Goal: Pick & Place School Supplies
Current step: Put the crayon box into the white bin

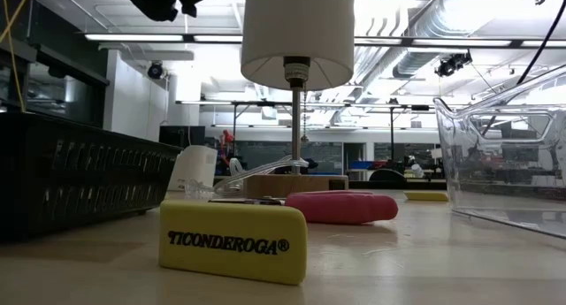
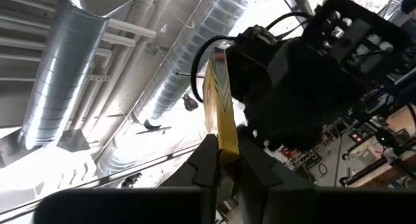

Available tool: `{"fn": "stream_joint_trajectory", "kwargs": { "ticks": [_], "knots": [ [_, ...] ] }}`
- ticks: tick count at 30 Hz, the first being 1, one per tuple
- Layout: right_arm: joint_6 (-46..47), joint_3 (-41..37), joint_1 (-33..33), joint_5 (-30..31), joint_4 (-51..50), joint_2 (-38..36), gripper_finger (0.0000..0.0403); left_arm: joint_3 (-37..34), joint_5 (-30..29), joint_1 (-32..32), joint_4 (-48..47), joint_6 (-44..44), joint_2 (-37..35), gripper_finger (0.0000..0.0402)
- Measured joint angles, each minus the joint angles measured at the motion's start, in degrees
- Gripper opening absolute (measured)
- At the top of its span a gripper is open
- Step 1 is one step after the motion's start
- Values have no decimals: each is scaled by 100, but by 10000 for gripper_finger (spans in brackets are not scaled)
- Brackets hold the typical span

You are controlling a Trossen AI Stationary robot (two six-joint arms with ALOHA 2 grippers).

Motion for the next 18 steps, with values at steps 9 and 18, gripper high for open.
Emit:
{"fn": "stream_joint_trajectory", "kwargs": {
  "ticks": [9,18],
  "knots": [
    [-243,12,11,49,-121,-18,240,0,-20,2,-9,77,0,19],
    [-253,14,4,257,-604,-29,240,0,-545,43,-20,214,0,23]
  ]
}}
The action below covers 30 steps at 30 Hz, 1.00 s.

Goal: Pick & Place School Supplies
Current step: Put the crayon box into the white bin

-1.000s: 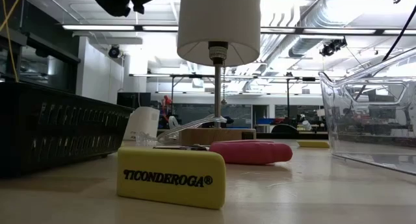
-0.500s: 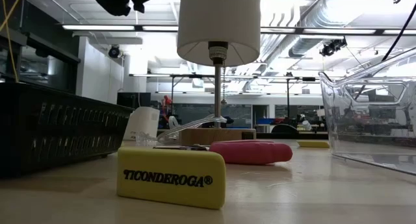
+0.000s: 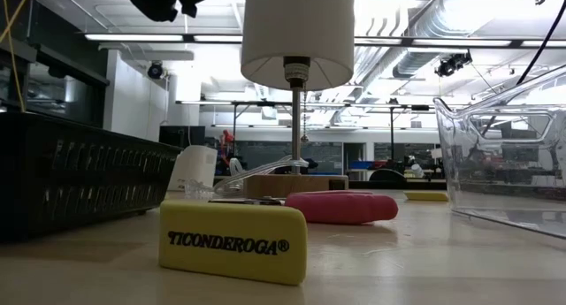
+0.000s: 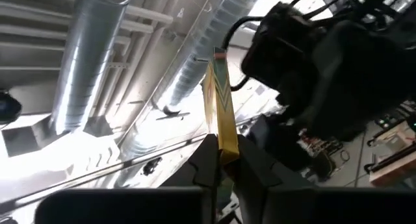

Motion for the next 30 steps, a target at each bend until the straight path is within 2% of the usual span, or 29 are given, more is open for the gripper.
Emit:
{"fn": "stream_joint_trajectory", "kwargs": {
  "ticks": [5,14,17,22,26,30],
  "knots": [
    [-26,0,-23,593,-502,-16,240,0,-99,291,-269,-404,-22,30],
    [-30,7,-388,1382,-1254,-164,240,0,-424,1048,-2113,-1055,-151,31],
    [-38,7,-531,1590,-1686,-212,240,-2,-741,1111,-3068,-902,-268,31],
    [-40,7,-808,1775,-2368,-256,240,-2,-1746,1091,-4980,-658,-654,31],
    [-40,7,-976,1745,-2596,-256,240,-2,-2184,1018,-6414,-1025,-1099,31],
    [-38,7,-1033,1746,-2663,-256,240,-2,-2260,911,-7751,-1721,-1542,31]
  ]
}}
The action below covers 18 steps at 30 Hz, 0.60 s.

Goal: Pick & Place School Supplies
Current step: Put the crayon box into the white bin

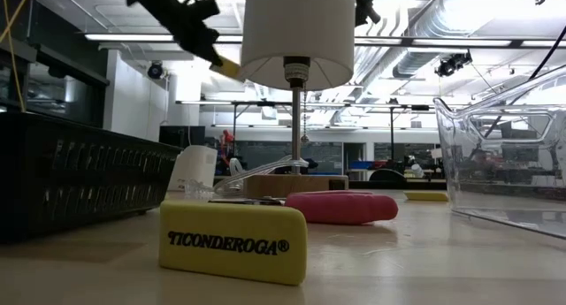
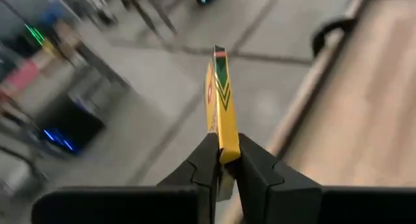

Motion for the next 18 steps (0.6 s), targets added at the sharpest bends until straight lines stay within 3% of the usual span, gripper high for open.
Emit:
{"fn": "stream_joint_trajectory", "kwargs": {
  "ticks": [6,10,18],
  "knots": [
    [0,0,9,-37,-91,0,240,-21,-61,-24,-1809,-1195,-321,31],
    [4,0,9,-187,-92,2,240,-28,-440,-244,-2771,-1753,-322,31],
    [20,0,9,-206,-110,2,240,-46,-1061,-1204,-3399,-2233,-309,31]
  ]
}}
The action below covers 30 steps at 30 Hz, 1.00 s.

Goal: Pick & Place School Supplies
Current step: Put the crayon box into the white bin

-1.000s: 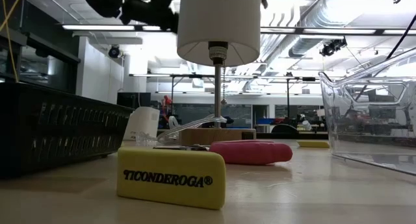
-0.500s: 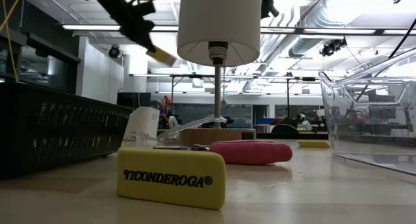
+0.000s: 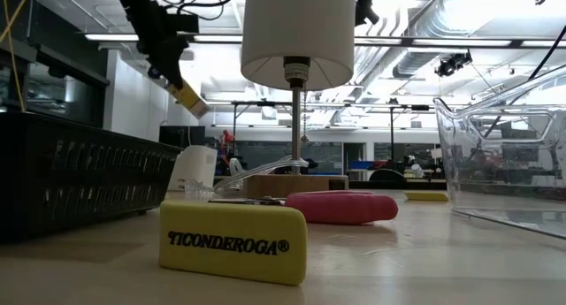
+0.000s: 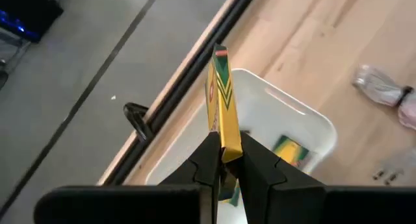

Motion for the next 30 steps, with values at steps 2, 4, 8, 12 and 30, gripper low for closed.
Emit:
{"fn": "stream_joint_trajectory", "kwargs": {
  "ticks": [2,4,8,12,30],
  "knots": [
    [0,0,0,0,-7,0,240,-146,-281,-241,3,-90,0,31],
    [0,0,0,-60,-28,0,240,-398,-522,-392,-45,-219,2,31],
    [44,0,0,-149,-67,0,240,-1047,-1008,-511,189,-446,5,31],
    [48,0,41,-148,-101,2,240,-1677,-1230,-521,664,-567,8,31],
    [350,-1,61,-412,-163,2,240,-2282,-1334,67,694,-758,562,48]
  ]
}}
